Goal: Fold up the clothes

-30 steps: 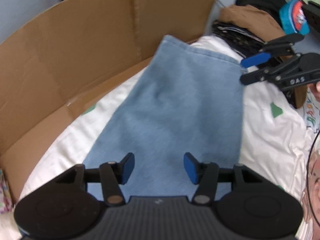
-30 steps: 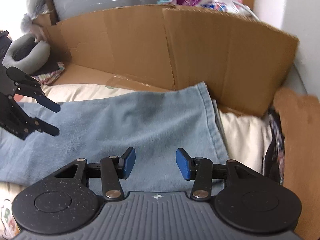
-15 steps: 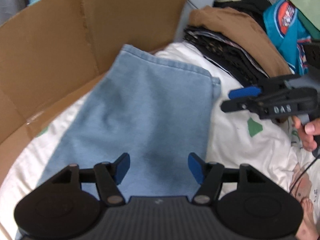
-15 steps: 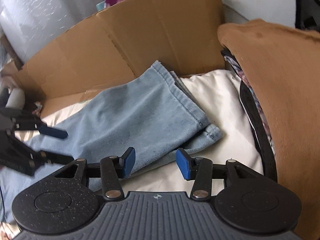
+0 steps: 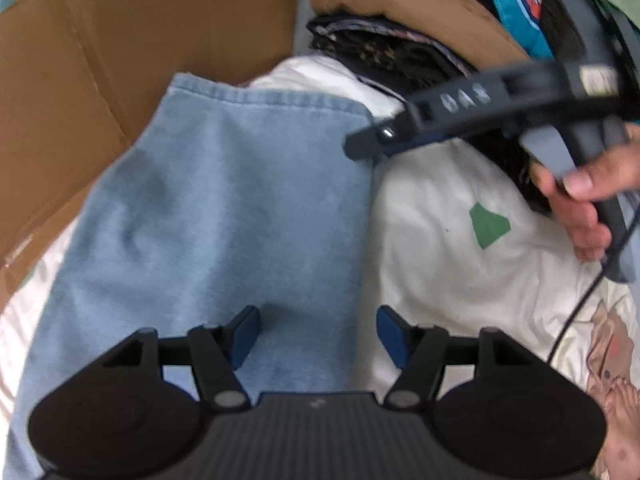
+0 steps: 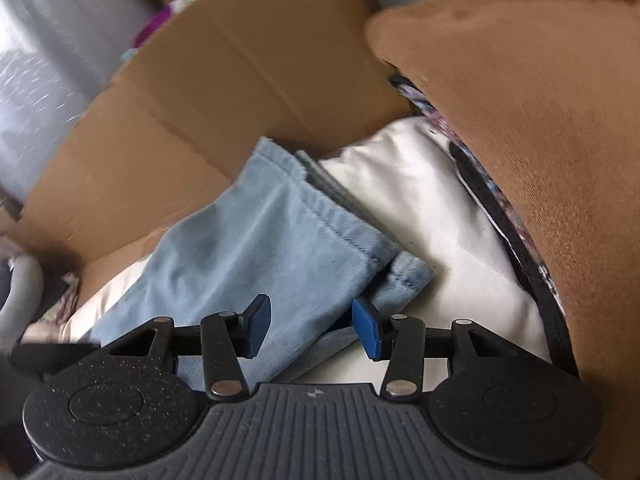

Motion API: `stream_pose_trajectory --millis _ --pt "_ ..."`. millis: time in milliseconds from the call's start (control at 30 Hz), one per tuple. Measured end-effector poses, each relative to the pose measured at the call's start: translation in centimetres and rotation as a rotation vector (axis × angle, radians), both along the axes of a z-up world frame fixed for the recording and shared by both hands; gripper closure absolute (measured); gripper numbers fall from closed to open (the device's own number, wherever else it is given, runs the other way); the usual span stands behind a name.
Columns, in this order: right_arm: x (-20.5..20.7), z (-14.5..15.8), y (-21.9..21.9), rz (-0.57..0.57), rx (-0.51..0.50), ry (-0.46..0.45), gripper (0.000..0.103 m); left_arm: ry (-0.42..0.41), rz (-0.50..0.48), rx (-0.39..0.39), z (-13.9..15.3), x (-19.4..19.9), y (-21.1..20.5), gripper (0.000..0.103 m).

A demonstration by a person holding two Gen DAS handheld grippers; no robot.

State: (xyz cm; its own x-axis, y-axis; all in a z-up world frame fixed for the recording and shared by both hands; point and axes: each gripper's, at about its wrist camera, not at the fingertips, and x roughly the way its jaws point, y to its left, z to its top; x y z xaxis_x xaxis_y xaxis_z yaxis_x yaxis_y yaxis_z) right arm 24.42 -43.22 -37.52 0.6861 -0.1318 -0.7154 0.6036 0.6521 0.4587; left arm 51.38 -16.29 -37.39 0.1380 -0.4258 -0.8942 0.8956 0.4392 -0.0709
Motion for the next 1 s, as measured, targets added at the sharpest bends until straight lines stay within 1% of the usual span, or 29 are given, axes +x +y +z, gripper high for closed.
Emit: stream_pose_trajectory --millis 133,233,400,433,500,533,600,800,1000 --pt "0.2 -1.6 -1.2 -0.106 0.107 -0.008 0.051 -0.029 -0.027 0.006 -0.9 -0.8 -0.5 0.033" --pt "0.5 -2.2 -1.8 -0.135 0.125 -0.034 0.051 -0.06 -0.044 0.012 -1.4 -1.3 -0.7 0.033" --pt "0.9 -2.9 -2.7 -0.189 0.15 -0.071 0.054 -0.084 -0.044 0.001 -1.5 -1.6 -0.3 0.033" --pt "1.1 -2.8 -2.8 -0.189 0.144 -0.072 0.056 -0.09 -0.047 0.0 -1.5 -1.6 -0.2 0.034" --pt "1.0 -2.8 -2.9 -0.198 0.14 -0.074 0.077 -0.1 -0.05 0.0 -1.6 -1.7 0.1 0.034" --pt "0.9 -2.8 -2.9 -0.205 0.14 -0.071 0.081 -0.105 -0.052 -0.001 -1.6 -1.8 0.3 0.035" --pt "0.6 -2.7 -3.1 -0.215 0.14 -0.074 0.094 -0.106 -0.05 -0.001 -1.6 -1.9 0.3 0.035" --pt "-0.3 -1.6 -2.7 -0.226 0.122 -0.072 0.097 -0.109 -0.047 -0.011 -1.4 -2.0 0.1 0.037" --pt "-0.9 -1.2 -2.5 -0.233 0.121 -0.062 0.097 -0.135 -0.072 -0.015 -1.2 -2.8 -0.1 0.037"
